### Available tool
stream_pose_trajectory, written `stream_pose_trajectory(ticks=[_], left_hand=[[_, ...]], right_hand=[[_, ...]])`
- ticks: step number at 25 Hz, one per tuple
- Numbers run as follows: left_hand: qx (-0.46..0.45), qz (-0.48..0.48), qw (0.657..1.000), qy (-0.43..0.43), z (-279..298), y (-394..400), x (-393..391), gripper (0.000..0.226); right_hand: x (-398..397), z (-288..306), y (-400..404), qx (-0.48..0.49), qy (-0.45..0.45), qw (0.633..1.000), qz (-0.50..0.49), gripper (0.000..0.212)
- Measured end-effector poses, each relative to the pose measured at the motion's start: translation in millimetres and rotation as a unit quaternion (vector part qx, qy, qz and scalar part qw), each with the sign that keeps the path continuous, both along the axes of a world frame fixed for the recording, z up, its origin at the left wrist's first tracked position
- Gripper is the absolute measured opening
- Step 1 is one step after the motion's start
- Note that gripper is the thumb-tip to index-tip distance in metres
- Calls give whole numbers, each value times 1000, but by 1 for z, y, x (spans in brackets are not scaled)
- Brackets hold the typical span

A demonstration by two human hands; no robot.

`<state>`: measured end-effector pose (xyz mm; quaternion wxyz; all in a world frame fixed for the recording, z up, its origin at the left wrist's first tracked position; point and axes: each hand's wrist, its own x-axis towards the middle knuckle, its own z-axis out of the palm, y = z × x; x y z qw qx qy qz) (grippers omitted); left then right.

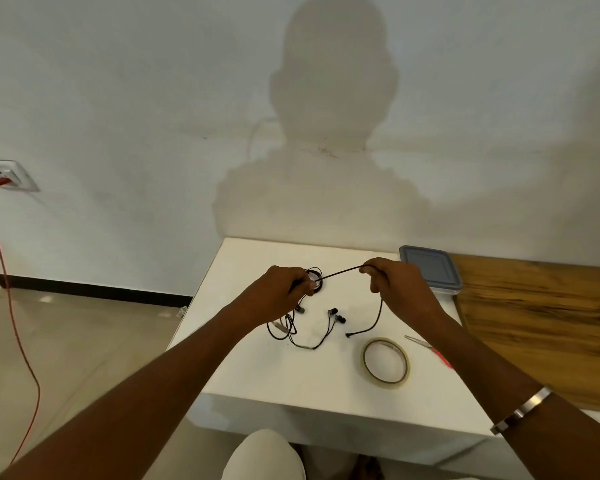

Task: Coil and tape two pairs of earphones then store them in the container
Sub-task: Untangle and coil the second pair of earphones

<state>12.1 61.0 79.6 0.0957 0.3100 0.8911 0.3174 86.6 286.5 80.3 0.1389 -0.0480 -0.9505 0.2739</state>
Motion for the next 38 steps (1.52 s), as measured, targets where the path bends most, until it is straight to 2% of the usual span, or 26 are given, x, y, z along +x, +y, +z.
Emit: stream_pose_trajectory(ticks=[5, 8, 10, 12, 15, 17, 21, 24, 27, 29, 32, 36, 38], left_hand=[[-4, 6, 1000, -4, -1, -2, 0, 26], [22, 6, 1000, -21, 1, 0, 4, 26], [46, -2, 998, -36, 3, 5, 8, 25], [55, -18, 998, -34, 2, 11, 10, 24], [61, -41, 997, -21, 0, 18, 9, 24], [63, -33, 997, -28, 1, 17, 7, 21], [41, -27, 999, -22, 3, 10, 6, 19], [28, -20, 999, -38, -1, 4, 4, 18], [0, -24, 1000, -10, -6, 0, -1, 16], [17, -26, 999, 11, -9, -1, -4, 11], [36, -27, 999, 18, -12, -3, -9, 21], [37, 58, 996, -53, -15, -7, -9, 21], [18, 81, 995, -46, -22, -10, -12, 18]], right_hand=[[-1, -13, 21, 23, -13, 998, -50, 25], [0, -15, 20, 80, -107, 989, -67, 23], [2, -15, 10, 79, -146, 986, -23, 35], [3, -12, -7, 33, -125, 989, 66, 48], [-2, -7, -32, -5, -88, 986, 144, 35], [-5, 1, -36, -20, -110, 984, 137, 24], [-3, 9, -24, 49, -72, 988, 126, 25], [0, 9, -10, 45, -22, 995, 83, 25], [0, 4, 3, 28, 15, 999, 36, 25], [0, 1, 9, 11, 28, 999, 19, 25], [-2, 1, 14, -3, 36, 999, 1, 25], [0, 0, 27, 2, 30, 999, -24, 25], [2, -1, 33, 8, 32, 998, -47, 25]])
